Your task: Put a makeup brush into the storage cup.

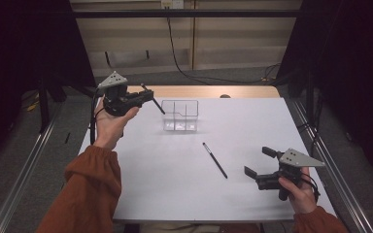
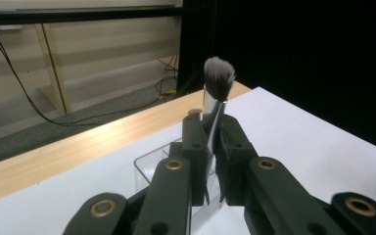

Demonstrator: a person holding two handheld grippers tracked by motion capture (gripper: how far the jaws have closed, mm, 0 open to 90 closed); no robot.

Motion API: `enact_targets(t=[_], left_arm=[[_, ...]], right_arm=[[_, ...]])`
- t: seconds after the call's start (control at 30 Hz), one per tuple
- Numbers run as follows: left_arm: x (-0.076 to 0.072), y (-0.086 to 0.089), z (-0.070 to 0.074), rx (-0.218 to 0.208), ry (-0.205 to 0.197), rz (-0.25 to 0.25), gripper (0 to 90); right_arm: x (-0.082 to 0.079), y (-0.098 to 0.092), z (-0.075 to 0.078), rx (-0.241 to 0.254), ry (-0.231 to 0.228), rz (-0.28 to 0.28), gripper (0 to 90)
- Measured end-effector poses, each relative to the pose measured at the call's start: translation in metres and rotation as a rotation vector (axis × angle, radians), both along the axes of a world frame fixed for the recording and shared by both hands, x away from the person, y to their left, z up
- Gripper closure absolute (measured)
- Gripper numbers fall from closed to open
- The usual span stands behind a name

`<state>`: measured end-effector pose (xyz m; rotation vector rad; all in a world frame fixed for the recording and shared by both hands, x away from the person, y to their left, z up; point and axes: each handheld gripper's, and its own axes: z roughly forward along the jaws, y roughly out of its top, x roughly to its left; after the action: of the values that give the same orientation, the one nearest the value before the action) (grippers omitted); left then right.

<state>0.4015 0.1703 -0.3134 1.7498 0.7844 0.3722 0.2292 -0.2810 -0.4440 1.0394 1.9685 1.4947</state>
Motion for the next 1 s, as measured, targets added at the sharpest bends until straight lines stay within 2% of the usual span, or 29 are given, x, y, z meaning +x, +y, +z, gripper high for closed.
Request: enact_targets(t=[0.23,0.47,0.57,0.63,0.73,0.87,1.0], left_arm=[[0.006,-0.005,0.003,-0.001,-0.008,0.021,84.0],[0.016,-0.016,0.003,0.04,-0.013,0.033,84.0],[0.02,-0.019,0.004,0.031,-0.011,0.041,84.0],[0.023,-0.022,0.004,0.043,-0.005,0.043,84.0],[0.026,-0.025,0.002,0.044,-0.003,0.05,84.0],[0.028,-0.027,-0.004,0.085,-0.006,0.046,84.0],[0.031,-0.026,-0.01,0.076,0.007,0.053,84.0]], right_arm=[[0.0,0.0,0.0,0.004,-0.001,0.001,0.7],[0.0,0.0,0.0,0.001,-0.004,0.008,0.6],[0.0,0.0,0.0,0.001,-0.004,0.011,0.7],[-0.001,0.001,0.0,0.004,-0.004,0.013,0.6],[-0.001,0.001,0.0,0.005,-0.006,0.017,0.7],[-0.001,0.002,0.0,-0.002,-0.009,0.02,0.4],[-0.001,0.003,0.0,-0.001,-0.011,0.022,0.3]])
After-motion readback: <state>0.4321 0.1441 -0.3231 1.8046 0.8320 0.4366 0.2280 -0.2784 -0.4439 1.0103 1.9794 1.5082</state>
